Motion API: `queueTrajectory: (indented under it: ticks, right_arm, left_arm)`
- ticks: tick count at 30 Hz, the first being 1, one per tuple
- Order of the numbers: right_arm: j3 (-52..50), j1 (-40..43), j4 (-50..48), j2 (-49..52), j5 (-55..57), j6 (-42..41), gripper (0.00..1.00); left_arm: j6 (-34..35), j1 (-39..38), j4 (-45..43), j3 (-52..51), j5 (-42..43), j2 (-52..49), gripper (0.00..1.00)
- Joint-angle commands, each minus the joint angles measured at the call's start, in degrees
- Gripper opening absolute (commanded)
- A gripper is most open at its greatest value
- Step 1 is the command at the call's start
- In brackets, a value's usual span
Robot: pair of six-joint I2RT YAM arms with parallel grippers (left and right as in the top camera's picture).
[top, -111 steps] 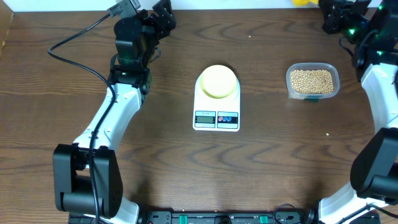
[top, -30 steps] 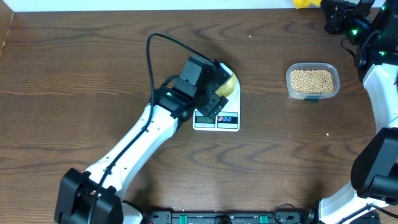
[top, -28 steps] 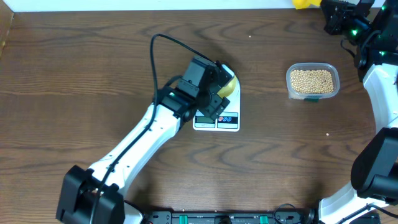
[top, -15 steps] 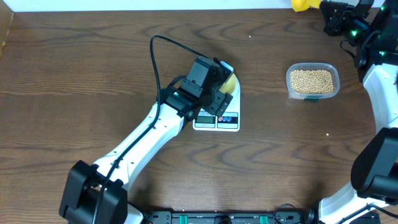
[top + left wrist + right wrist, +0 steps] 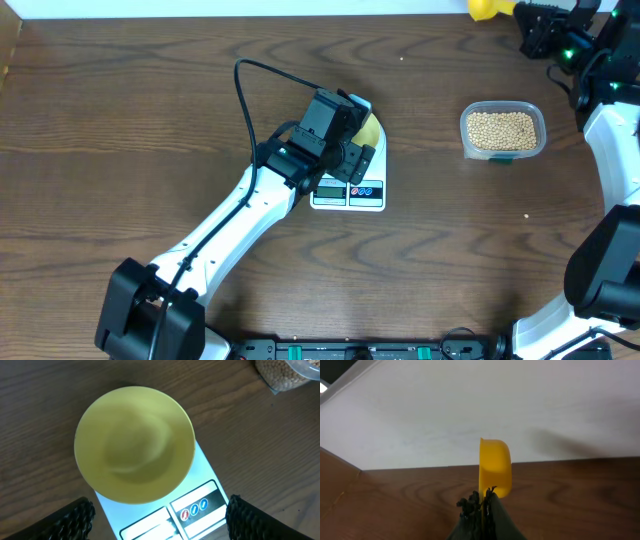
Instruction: Scoop item into bowl and weigh 50g on scale
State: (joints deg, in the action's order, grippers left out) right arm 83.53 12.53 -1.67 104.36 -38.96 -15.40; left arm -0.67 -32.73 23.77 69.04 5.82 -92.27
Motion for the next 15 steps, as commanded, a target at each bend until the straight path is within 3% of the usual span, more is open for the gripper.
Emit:
queueTrajectory:
  ticks: [1, 15]
  right_arm:
    - [0.92, -0.26, 0.2, -0.17, 0.0, 0.9, 0.01]
    - [0.92, -0.26, -0.22, -0.17, 0.02, 0.87, 0.01]
  left_arm:
    - [1.64, -0.09, -0.04, -0.37, -0.55, -0.22, 0.86]
    - [1.64, -0.09, -0.04, -0.37, -0.55, -0.22, 0.86]
